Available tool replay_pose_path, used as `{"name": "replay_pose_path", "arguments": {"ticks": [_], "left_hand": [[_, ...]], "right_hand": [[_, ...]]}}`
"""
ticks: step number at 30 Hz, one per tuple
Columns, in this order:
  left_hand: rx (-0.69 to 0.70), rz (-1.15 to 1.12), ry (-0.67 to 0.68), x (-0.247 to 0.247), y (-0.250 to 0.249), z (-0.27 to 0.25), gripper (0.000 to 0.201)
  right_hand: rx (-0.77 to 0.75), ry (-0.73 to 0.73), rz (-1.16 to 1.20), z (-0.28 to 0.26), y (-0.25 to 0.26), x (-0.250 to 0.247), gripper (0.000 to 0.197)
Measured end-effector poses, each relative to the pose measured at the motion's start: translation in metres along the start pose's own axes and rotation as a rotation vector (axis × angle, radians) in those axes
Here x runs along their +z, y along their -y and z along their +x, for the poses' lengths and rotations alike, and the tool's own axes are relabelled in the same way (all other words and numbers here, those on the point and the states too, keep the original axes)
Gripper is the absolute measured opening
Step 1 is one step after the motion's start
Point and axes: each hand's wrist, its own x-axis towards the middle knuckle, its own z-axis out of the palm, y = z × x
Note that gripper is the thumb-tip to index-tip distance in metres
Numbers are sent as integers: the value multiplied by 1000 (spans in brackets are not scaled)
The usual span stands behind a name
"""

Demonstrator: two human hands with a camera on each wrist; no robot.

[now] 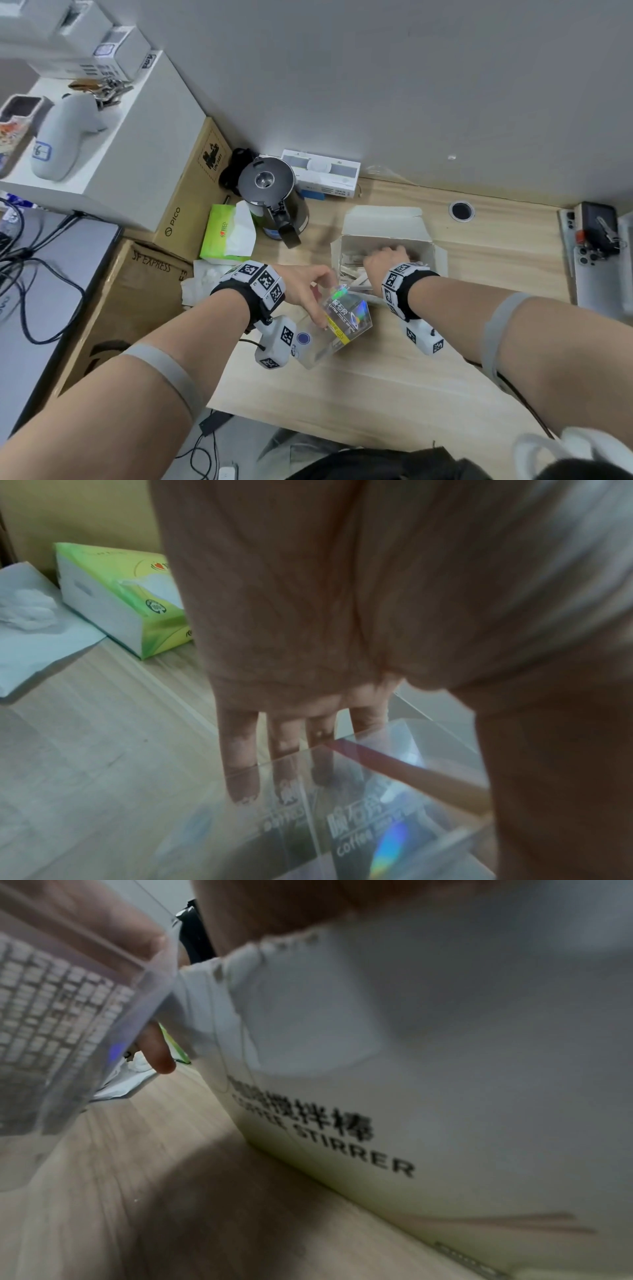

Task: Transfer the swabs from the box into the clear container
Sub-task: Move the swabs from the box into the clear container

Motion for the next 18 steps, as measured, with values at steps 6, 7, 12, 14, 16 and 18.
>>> {"name": "replay_pose_path", "arguments": {"ticks": [6, 7, 12, 14, 16, 18], "left_hand": [[7, -19, -5, 0, 0, 2, 73], [9, -22, -4, 1, 0, 2, 72], [19, -10, -12, 2, 1, 3, 62], [22, 3, -20, 1, 1, 2, 57], [17, 21, -31, 2, 0, 2, 54], [12, 35, -51, 3, 0, 2, 54]], "right_hand": [[12, 98, 4, -3, 3, -4, 40], [-2, 89, 9, -3, 2, -4, 37], [-53, 93, 119, -3, -5, -6, 13], [-77, 102, 127, -2, -8, -7, 17], [-88, 106, 147, -3, -11, -7, 18], [-97, 95, 160, -3, -13, -5, 21]]}}
